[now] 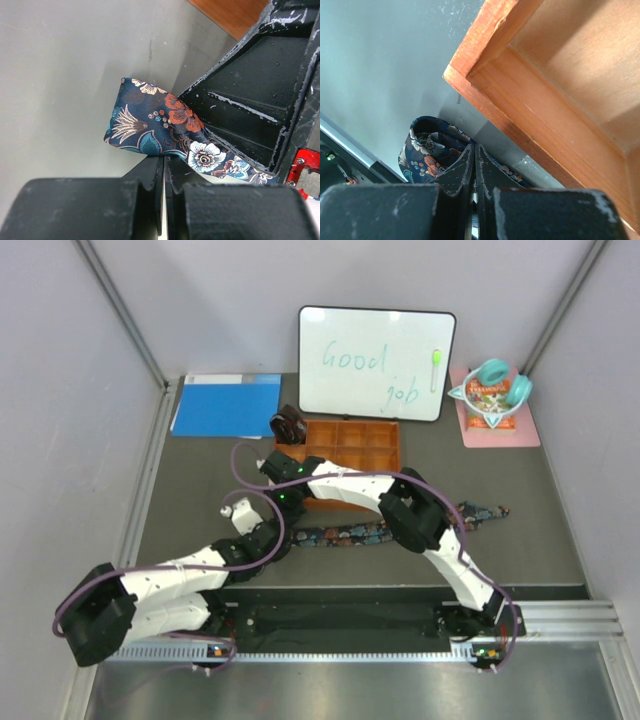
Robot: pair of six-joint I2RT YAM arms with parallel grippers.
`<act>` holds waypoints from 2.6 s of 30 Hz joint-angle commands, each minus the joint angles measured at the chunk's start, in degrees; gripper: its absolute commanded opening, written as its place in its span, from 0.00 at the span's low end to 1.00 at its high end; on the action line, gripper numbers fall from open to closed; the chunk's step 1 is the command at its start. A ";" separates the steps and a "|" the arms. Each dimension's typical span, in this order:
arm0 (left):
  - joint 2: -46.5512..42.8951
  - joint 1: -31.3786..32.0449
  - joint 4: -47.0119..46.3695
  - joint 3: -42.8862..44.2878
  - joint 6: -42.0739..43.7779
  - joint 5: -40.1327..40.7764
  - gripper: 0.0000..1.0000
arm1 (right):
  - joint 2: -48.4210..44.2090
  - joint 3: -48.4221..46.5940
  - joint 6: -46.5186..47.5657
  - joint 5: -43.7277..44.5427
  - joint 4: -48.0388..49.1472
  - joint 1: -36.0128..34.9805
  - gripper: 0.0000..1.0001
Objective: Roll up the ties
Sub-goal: Roll the tie at the center of the board.
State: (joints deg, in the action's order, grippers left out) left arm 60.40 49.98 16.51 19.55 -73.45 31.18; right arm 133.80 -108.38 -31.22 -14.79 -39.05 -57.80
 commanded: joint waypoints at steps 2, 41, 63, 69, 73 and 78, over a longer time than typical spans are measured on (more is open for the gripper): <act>0.95 -0.23 3.35 -1.80 2.08 -1.47 0.01 | -1.17 0.62 -0.42 -0.95 0.29 -0.91 0.00; -25.42 2.49 28.49 12.09 7.36 0.37 0.54 | -20.25 19.43 -5.95 -13.69 13.82 2.61 0.00; -27.09 2.41 28.58 10.60 6.57 3.28 0.57 | -13.12 21.36 -4.11 -8.86 14.79 2.61 0.00; -25.08 2.06 26.29 9.02 6.39 2.66 0.59 | -13.21 22.59 -2.79 -6.75 14.09 2.52 0.00; -23.49 1.35 24.54 8.23 6.65 2.40 0.60 | -13.65 22.86 -2.44 -6.13 13.83 2.61 0.00; -22.44 -1.63 20.58 5.51 8.84 0.47 0.60 | -13.74 23.12 -2.18 -5.78 13.73 2.61 0.00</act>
State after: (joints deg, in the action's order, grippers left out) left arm 37.32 50.48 42.06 26.96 -66.28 32.40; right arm 120.60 -85.76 -34.79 -22.13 -25.45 -54.74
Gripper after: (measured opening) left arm 0.599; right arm 0.004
